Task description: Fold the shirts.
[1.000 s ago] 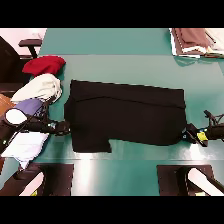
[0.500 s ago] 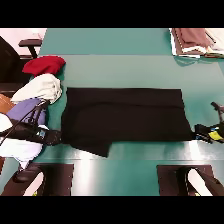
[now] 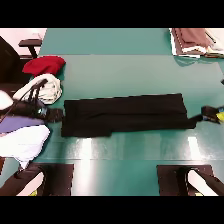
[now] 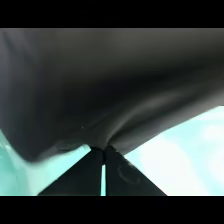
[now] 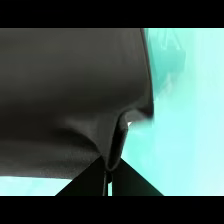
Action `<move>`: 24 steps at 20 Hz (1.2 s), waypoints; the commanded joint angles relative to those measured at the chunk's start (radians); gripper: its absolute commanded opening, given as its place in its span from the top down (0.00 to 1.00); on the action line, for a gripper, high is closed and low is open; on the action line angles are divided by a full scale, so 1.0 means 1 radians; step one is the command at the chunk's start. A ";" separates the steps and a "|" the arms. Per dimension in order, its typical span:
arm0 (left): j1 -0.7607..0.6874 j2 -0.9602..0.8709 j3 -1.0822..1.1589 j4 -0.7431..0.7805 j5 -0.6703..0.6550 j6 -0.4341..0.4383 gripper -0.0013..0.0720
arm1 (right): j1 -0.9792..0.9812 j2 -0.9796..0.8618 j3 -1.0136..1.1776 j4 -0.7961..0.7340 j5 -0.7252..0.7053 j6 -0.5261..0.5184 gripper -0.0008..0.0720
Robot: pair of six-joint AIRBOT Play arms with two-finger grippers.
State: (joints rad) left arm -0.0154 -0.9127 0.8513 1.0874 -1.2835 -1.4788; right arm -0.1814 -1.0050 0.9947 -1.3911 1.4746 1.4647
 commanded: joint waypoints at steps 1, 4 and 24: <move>0.001 -0.256 0.159 0.029 0.133 0.048 0.95 | 0.092 -0.240 0.179 0.013 -0.080 0.003 0.97; 0.001 -0.410 0.226 0.030 0.222 0.047 0.95 | 0.132 -0.430 0.325 0.074 -0.100 0.001 0.97; -0.234 -0.476 0.318 -0.176 0.347 0.030 0.95 | -0.247 -0.661 0.168 0.472 -0.062 -0.307 0.20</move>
State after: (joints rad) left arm -0.1570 -1.3701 1.1675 0.9318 -1.0229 -1.4315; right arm -0.4183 -1.6192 1.2026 -1.0176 1.4132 1.2030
